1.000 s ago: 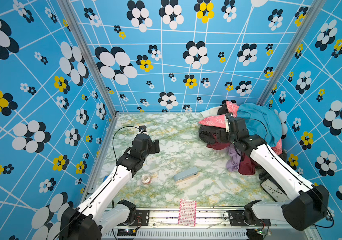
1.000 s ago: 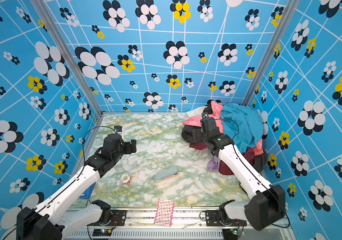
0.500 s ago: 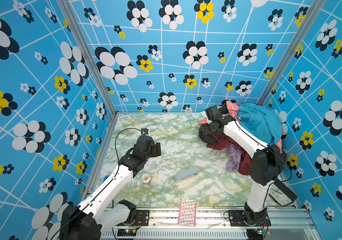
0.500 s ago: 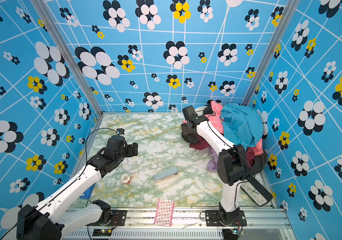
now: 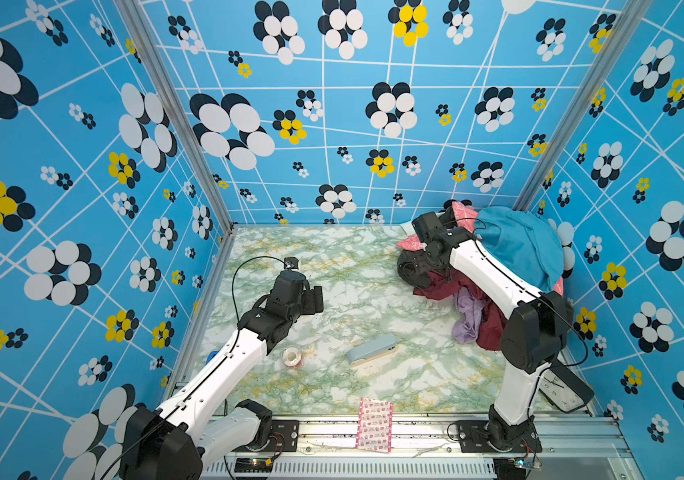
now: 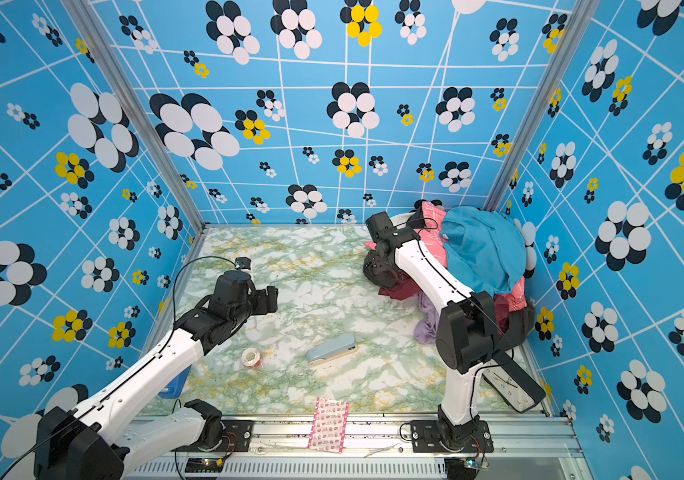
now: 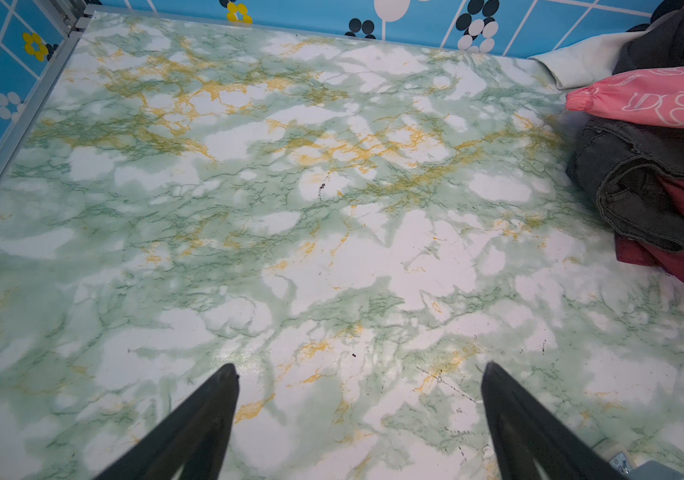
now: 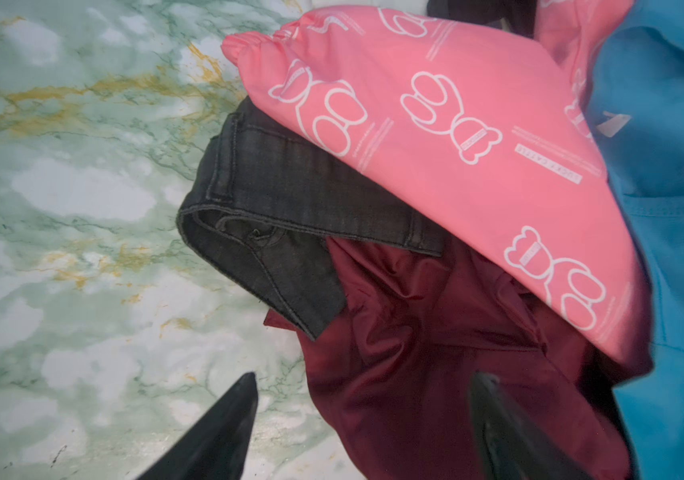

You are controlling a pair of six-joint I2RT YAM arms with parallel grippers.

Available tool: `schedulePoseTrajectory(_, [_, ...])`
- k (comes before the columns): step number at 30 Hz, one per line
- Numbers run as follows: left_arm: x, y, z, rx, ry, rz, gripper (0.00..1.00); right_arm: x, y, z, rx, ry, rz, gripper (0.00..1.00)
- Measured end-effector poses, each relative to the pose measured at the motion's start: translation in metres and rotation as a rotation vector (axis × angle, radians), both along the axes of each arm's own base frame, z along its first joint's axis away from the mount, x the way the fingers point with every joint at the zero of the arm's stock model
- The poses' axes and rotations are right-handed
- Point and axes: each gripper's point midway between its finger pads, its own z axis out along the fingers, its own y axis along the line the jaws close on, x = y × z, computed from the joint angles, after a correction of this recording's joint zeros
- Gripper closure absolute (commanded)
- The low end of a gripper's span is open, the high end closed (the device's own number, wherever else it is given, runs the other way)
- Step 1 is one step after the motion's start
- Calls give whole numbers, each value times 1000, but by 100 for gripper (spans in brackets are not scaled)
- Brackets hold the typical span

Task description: Pick out a specific cloth from the pile

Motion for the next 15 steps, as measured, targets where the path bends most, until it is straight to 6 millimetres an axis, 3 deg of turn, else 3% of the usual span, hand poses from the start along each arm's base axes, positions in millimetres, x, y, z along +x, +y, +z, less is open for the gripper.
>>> schedulePoseTrajectory(9, [-3, -6, -2, -12, 11, -18, 8, -24, -30, -11, -47, 47, -50, 1])
schedulePoseTrajectory(15, [-4, -10, -2, -20, 13, -27, 8, -38, -58, -4, -24, 34, -111, 1])
